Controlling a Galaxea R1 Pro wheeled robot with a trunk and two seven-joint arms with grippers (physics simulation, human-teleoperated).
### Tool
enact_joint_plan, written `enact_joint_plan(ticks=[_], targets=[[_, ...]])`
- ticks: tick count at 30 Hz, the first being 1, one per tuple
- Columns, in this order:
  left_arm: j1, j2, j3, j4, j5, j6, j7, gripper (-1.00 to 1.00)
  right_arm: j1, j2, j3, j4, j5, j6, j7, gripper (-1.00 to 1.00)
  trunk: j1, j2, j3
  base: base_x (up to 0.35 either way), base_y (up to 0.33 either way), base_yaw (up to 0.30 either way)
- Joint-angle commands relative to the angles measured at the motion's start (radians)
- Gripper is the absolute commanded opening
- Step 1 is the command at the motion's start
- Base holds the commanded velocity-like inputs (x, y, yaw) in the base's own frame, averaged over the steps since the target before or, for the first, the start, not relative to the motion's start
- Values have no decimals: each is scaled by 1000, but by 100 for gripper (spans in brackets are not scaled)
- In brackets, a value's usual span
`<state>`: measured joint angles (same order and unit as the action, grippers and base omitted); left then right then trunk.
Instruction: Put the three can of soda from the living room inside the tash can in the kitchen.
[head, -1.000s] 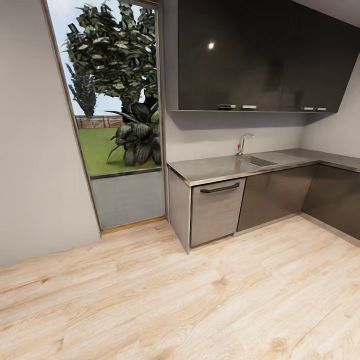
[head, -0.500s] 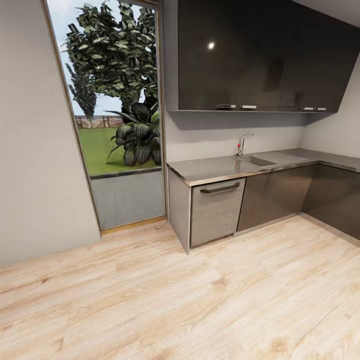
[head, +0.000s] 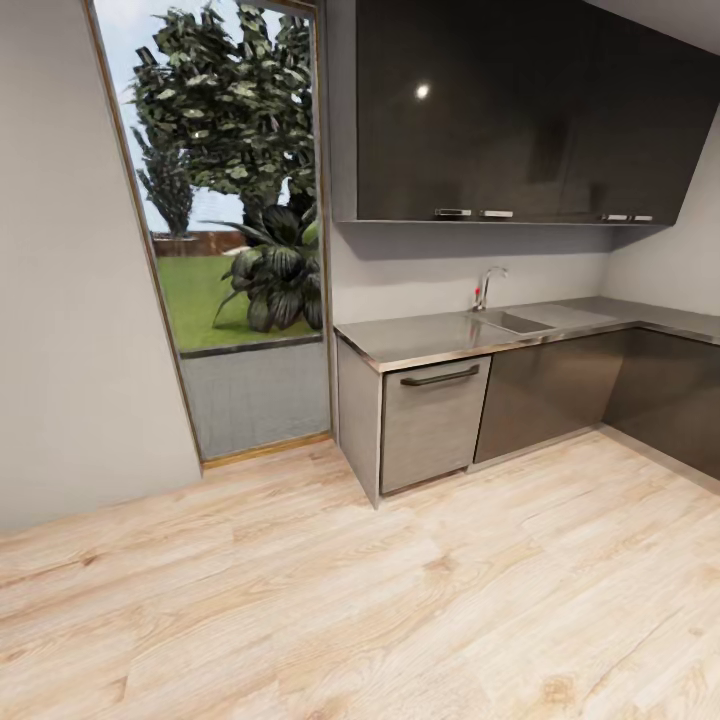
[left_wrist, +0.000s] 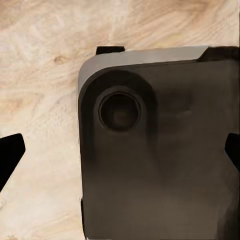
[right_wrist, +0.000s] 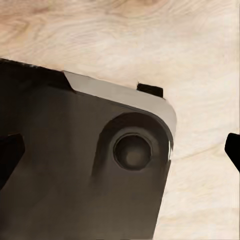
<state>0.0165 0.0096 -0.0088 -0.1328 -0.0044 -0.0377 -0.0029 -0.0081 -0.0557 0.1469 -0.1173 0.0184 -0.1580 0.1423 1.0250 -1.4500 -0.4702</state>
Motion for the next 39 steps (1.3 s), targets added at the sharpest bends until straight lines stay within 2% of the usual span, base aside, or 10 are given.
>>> enact_joint_plan(ticks=[1,7,8,11,15,17,20,26,31,39], targets=[[4,0,0,-874,0,0,0,100,0,-1,2,-532,-1,-4,5,100,0,0,0,0,0,0],[42,0,0,-1096,1,1,0,100,6,-4,7,-779,-3,-8,9,100,0,0,0,0,0,0],[55,0,0,-1160,1,1,0,100,11,-5,8,-874,-2,-8,9,100,0,0,0,0,0,0],[76,3,0,-1228,1,1,-1,100,35,-6,8,-998,0,-7,9,100,0,0,0,0,0,0],[125,9,1,-1334,0,-6,-4,100,152,-13,-12,-1254,2,-7,9,100,0,0,0,0,0,0],[143,10,1,-1358,0,-10,-12,100,212,-27,-57,-1337,-2,-7,11,100,0,0,0,0,0,0],[156,12,2,-1357,-3,-14,-55,100,250,-39,-112,-1353,-6,-8,31,100,0,0,0,0,0,0],[161,18,13,-1326,-2,-17,-151,100,270,-43,-150,-1336,-6,-8,84,100,0,0,0,0,0,0],[160,18,100,-1273,-1,-19,-190,100,275,-36,-232,-1326,-26,-8,105,100,0,0,0,0,0,0],[158,17,139,-1188,-3,-43,-199,100,276,-33,-277,-1316,-60,-8,112,100,0,0,0,0,0,0]])
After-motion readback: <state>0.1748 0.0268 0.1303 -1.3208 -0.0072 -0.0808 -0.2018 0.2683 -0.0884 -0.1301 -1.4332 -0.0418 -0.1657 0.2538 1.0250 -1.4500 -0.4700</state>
